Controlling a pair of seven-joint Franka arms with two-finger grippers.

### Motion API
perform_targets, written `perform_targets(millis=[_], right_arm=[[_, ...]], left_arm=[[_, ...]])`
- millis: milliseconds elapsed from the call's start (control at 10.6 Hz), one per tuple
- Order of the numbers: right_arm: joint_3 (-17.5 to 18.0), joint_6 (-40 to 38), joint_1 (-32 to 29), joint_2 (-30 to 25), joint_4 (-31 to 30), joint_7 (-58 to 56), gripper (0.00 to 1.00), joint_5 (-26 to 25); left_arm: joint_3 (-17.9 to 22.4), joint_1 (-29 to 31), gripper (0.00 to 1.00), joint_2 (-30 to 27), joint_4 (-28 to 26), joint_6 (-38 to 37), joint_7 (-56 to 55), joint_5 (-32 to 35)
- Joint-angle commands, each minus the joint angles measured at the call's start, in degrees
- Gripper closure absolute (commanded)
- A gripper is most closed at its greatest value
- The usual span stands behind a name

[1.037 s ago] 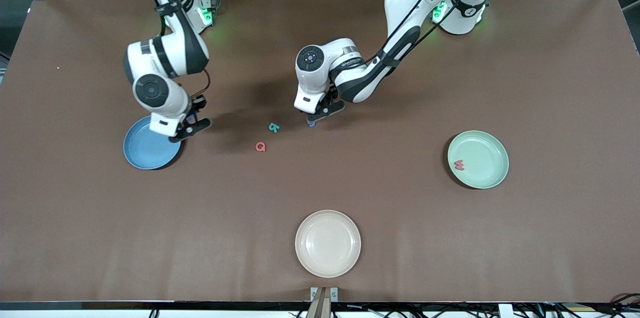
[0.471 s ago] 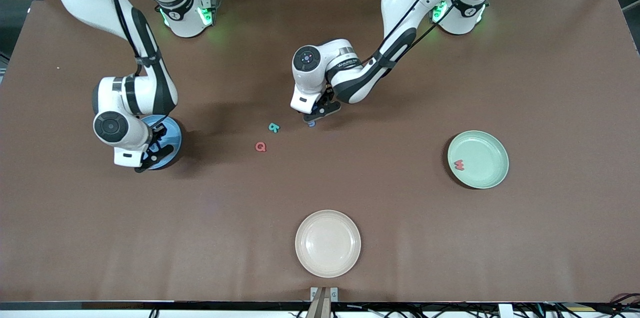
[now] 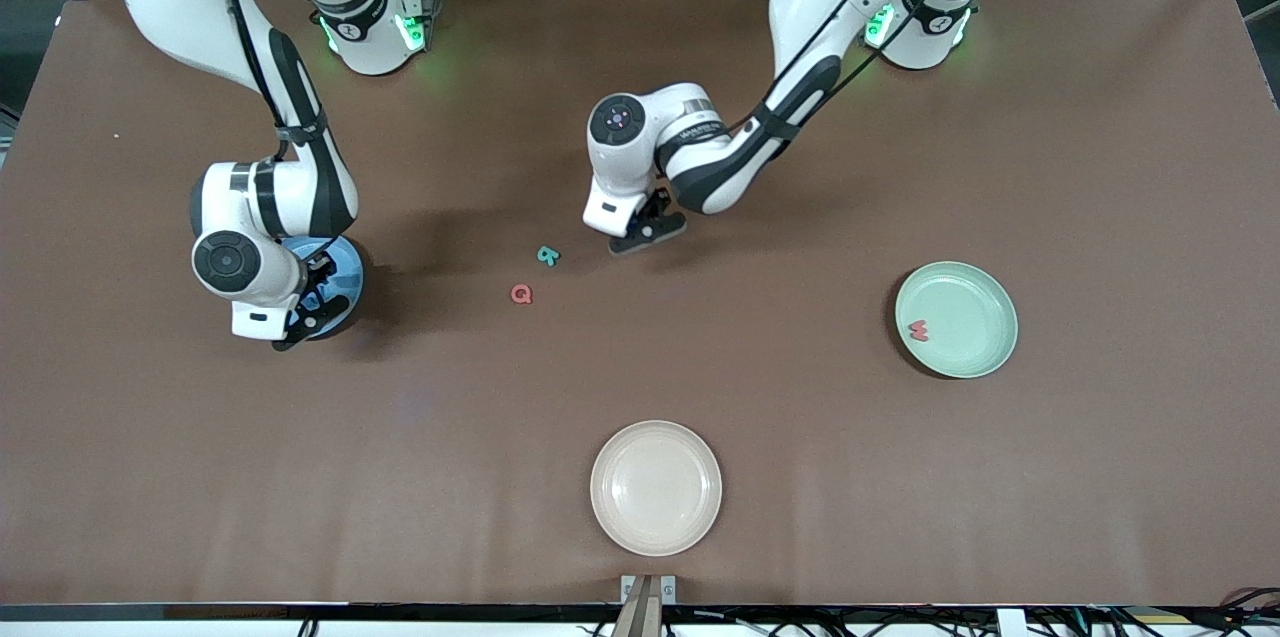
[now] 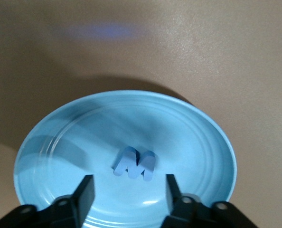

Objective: Sort uppercase to blue plate, lowercase to green plate
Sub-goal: 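Place the blue e on the green plate while the right gripper releases M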

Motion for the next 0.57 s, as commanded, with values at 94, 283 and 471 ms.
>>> perform_targets(millis=[94, 283, 471], right_arm=[[0.0, -3.6, 2.4, -4.0, 0.5, 0.7, 0.15, 5.2], [0.2, -5.1, 3.9, -7.1, 0.5, 6.2, 0.15, 5.2], [0.9, -6.2, 5.4, -10.1, 0.5, 14.5, 0.15, 5.2]], left_arm=[[-0.5, 13.5, 1.00, -9.5, -1.8, -9.2, 14.8, 1.2], [-0.5, 24.5, 1.00, -11.2, -1.6, -11.1, 33.4, 0.3], [0.4, 32.2, 1.00, -10.6, -1.1, -11.0, 53.2, -0.6]])
